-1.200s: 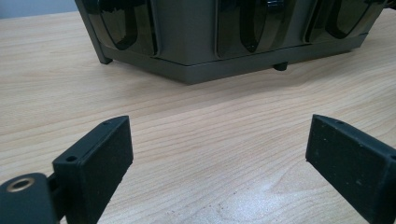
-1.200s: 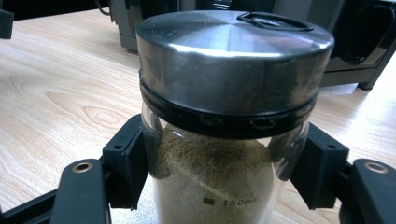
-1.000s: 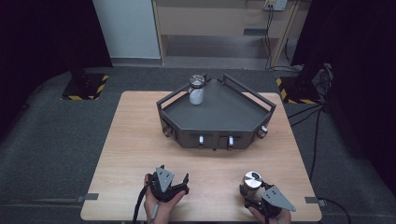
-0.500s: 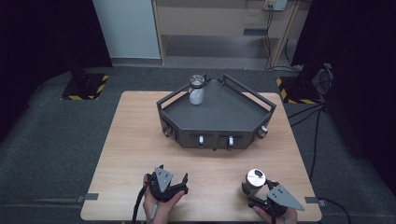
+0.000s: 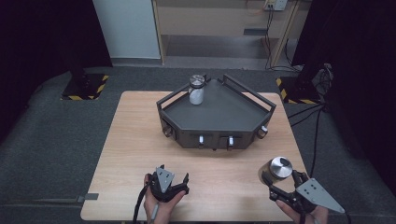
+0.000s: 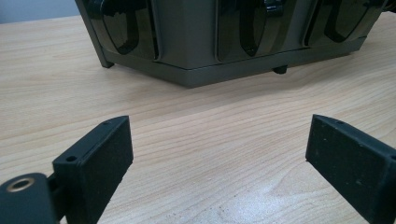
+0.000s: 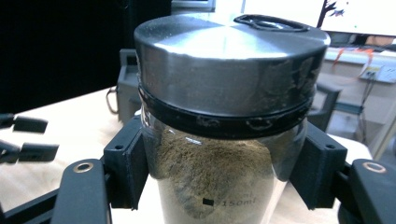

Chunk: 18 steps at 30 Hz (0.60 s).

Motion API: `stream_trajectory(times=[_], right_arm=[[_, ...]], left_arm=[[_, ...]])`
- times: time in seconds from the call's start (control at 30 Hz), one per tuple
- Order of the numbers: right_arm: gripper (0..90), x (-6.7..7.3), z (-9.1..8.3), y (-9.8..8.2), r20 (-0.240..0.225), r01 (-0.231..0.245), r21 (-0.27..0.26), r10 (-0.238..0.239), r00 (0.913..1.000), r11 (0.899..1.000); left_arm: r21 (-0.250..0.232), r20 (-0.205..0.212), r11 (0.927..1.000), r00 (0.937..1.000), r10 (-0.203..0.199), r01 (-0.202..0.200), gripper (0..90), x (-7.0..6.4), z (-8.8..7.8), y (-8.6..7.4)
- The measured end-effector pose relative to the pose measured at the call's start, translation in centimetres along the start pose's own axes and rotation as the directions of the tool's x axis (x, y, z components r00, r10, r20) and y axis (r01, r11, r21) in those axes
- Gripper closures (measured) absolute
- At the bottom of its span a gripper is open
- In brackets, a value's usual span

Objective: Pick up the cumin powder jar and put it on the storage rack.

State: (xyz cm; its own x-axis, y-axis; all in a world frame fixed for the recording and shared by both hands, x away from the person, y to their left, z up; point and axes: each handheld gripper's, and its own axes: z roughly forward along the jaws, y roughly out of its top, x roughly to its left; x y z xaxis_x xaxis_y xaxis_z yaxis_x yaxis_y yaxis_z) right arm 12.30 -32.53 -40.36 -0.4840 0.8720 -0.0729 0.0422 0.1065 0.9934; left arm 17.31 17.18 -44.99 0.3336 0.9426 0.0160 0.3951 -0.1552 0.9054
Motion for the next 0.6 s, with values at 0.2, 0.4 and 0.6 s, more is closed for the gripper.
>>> stream_trajectory(times=[0.2,0.4,0.6], right_arm=[[31.0,-0.3,-0.6,1.3,0.021,0.016,-0.024,-0.016,0.9997,1.0],[30.9,-0.3,-0.8,2.0,0.02,0.016,-0.032,-0.016,0.9997,0.999],[30.9,-0.3,-1.0,2.9,0.02,0.025,-0.03,-0.025,0.9995,0.999]], left_arm=[[-0.001,0.0,1.0,1.0,-0.002,0.002,6.1,0.0,0.0,0.0],[-0.001,0.003,1.0,1.0,-0.003,0.003,6.1,0.0,0.0,0.0],[-0.003,0.003,1.0,1.0,-0.002,0.002,6.1,0.0,0.0,0.0]])
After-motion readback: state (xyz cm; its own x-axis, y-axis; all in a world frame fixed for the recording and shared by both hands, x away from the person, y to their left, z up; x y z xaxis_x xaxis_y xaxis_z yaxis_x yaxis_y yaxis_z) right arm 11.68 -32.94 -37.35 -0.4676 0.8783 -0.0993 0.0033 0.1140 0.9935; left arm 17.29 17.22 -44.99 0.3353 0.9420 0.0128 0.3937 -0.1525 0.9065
